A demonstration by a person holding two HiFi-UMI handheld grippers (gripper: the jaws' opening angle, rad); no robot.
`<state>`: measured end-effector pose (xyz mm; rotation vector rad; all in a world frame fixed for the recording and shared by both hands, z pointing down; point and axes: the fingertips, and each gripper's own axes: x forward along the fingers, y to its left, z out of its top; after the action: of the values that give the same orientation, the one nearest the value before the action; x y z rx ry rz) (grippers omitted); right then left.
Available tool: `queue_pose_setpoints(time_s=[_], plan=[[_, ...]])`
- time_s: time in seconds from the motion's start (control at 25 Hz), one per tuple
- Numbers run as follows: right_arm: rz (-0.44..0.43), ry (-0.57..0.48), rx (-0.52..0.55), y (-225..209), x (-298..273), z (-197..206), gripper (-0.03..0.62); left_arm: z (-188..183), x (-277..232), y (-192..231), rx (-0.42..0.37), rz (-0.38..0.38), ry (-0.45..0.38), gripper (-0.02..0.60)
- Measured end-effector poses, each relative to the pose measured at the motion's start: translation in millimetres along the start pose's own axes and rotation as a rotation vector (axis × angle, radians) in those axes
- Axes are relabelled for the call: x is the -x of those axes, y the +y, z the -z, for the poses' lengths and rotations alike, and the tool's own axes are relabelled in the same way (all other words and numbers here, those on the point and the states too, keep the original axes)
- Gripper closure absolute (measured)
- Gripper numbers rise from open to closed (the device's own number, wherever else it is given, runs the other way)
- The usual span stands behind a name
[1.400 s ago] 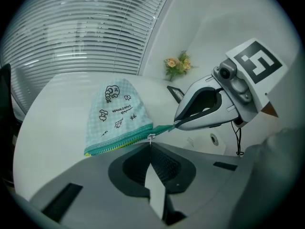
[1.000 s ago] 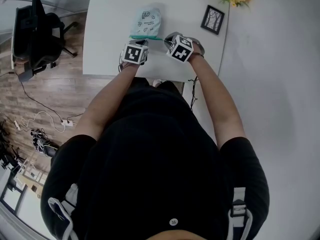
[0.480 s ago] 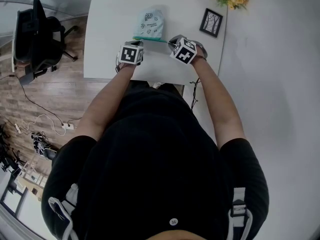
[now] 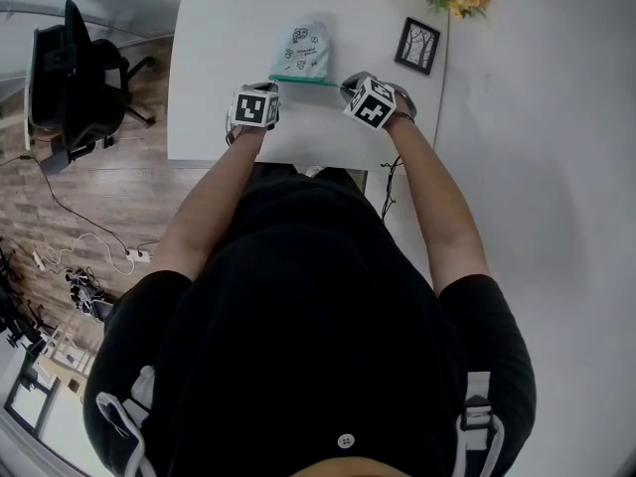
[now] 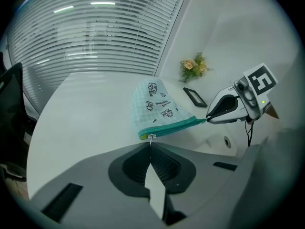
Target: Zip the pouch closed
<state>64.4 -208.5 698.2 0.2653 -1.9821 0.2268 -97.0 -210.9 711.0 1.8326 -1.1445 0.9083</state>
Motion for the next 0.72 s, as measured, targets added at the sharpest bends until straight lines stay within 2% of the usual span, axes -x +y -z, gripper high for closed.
queue_pose_setpoints(time_s=[0.28,0.72], plan=[[0.007,0.022,0.012,-0.2,-8.5,8.4,0.574,6.0,-7.4,4.3,-0.015,-0.007,0.023,0.571],[-0.002,0.044,-0.084,2.2,-28.1,23.7,0.572,20.2,-24.7,5.2,-0.046,0.040,0.093,0.568]])
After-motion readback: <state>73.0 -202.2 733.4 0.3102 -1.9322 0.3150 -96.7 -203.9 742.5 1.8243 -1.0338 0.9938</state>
